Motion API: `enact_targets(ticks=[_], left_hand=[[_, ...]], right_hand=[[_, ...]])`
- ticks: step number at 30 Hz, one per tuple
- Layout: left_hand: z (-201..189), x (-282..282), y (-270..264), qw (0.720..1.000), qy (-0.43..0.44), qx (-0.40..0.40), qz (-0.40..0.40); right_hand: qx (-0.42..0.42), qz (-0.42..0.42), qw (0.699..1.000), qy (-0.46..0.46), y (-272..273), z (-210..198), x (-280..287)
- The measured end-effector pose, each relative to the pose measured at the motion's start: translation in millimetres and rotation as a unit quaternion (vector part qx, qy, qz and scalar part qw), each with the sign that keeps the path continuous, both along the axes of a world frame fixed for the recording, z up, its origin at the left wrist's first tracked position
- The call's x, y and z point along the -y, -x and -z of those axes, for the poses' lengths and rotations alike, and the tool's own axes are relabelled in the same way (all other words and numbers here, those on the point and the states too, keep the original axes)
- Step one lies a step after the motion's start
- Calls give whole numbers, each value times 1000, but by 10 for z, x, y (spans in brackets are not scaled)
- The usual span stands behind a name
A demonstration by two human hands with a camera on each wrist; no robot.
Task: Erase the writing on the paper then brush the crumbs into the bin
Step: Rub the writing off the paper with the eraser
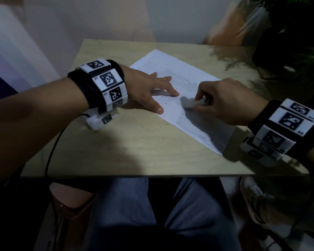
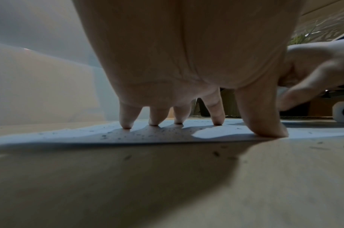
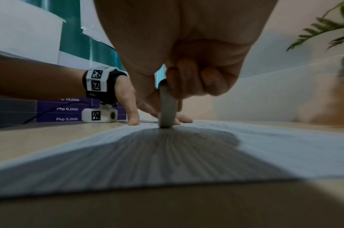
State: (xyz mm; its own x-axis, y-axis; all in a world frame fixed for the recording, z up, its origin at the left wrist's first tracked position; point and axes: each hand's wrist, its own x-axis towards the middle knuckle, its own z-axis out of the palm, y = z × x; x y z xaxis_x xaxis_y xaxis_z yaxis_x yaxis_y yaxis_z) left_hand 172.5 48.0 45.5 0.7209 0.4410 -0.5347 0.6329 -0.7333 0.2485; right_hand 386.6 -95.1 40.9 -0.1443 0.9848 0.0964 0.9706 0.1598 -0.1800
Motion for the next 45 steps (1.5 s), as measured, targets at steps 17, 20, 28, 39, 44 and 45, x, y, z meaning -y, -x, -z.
enact_targets(ticks=[17, 20, 28, 39, 44, 45], left_hand=[[18, -27, 2, 1000, 3, 1, 0], [15, -18, -7, 1000, -2, -2, 0], [10, -16, -2, 1000, 0, -3, -1], [0, 0, 0, 1000, -1, 1, -2], [-5, -1, 13, 1000, 7, 7, -3], [-5, 0, 13, 1000, 7, 7, -3]], right_hand=[[-83, -74, 990, 82, 62, -15, 63], [-19, -23, 999, 13, 15, 9, -21], [-80, -41, 993, 74, 50, -28, 7], [-48, -48, 996, 65, 19, -49, 46], [-44, -96, 993, 53, 108, -44, 130], [-65, -111, 988, 90, 130, -58, 161]])
